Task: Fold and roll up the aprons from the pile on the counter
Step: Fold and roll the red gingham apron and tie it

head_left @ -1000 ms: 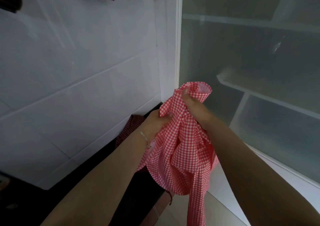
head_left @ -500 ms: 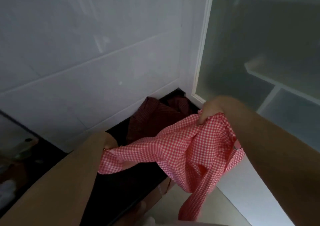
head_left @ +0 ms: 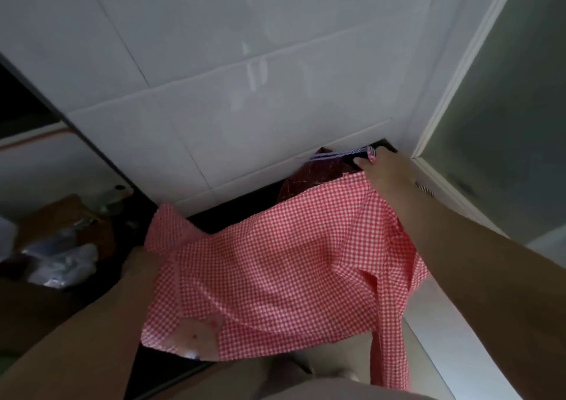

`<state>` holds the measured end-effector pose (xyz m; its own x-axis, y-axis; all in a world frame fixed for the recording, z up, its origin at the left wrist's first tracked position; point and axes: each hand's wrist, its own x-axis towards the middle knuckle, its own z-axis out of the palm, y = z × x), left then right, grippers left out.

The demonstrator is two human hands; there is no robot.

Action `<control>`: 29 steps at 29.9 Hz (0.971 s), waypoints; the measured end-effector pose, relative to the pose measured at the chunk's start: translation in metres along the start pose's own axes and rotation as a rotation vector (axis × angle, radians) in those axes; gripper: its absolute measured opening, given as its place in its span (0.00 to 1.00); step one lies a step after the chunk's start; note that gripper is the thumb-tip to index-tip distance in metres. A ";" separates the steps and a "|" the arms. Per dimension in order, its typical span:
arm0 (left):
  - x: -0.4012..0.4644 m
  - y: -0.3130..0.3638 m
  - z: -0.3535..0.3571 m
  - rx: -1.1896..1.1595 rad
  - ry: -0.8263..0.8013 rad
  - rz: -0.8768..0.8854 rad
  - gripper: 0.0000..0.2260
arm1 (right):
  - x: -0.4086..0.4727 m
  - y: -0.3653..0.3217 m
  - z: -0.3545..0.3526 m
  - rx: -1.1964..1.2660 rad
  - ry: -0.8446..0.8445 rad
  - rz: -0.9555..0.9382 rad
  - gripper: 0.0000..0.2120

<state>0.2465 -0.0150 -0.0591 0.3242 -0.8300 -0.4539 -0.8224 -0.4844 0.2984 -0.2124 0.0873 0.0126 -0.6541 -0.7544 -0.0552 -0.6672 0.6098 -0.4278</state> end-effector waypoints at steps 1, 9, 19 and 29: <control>0.005 0.003 0.000 0.047 0.012 0.018 0.16 | 0.004 -0.005 0.008 -0.006 -0.024 -0.020 0.25; 0.039 0.009 0.016 0.098 -0.296 -0.161 0.14 | 0.034 -0.024 0.054 -0.163 -0.365 -0.088 0.21; 0.020 0.058 0.057 -0.044 0.328 0.495 0.13 | 0.033 -0.035 0.113 -0.162 -0.224 -0.241 0.16; 0.008 0.158 0.155 0.844 -0.522 1.202 0.40 | 0.038 -0.040 0.133 -0.095 -0.298 -0.219 0.17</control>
<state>0.0469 -0.0550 -0.1459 -0.7384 -0.3308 -0.5876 -0.5432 0.8081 0.2277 -0.1631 0.0025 -0.0920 -0.3698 -0.8982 -0.2378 -0.8188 0.4360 -0.3734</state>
